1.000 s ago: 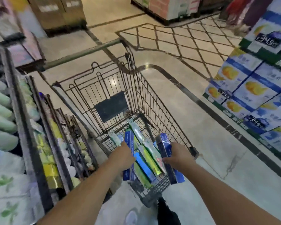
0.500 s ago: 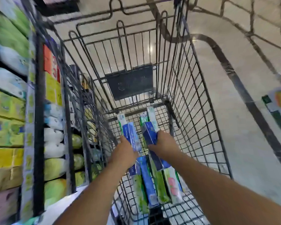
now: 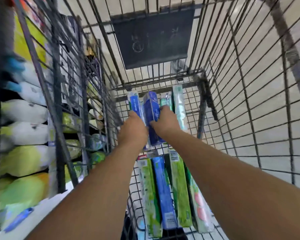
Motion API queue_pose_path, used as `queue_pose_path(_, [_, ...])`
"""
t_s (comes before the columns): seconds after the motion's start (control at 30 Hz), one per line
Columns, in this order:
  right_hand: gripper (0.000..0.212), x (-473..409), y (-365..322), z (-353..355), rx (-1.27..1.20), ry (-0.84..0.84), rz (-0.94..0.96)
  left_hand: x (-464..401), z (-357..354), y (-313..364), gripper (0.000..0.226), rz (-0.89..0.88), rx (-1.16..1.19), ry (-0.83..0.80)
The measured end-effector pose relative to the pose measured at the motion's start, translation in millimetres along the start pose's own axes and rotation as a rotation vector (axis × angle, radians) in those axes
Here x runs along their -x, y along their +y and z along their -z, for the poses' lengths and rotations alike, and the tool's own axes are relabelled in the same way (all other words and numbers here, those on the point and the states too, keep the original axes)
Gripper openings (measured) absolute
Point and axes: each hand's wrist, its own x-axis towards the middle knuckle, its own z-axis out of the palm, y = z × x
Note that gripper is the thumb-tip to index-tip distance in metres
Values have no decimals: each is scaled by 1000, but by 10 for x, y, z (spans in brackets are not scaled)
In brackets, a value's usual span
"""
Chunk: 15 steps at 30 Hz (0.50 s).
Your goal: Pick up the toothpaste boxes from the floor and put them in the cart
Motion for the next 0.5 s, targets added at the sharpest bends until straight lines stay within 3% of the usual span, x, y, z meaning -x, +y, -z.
queue_pose_path(0.1, [49,50,16,-8,-8,-32,8,30,5,10,63,-46,4,-30])
queue_pose_path(0.3, [49,256,-76,102,94,-120,129,127,208,-7,48,-14,-30,-127])
queue_pose_path(0.5, [56,634,-118,402,172,-186,49,442,624,-56,37,-92,-111,-180])
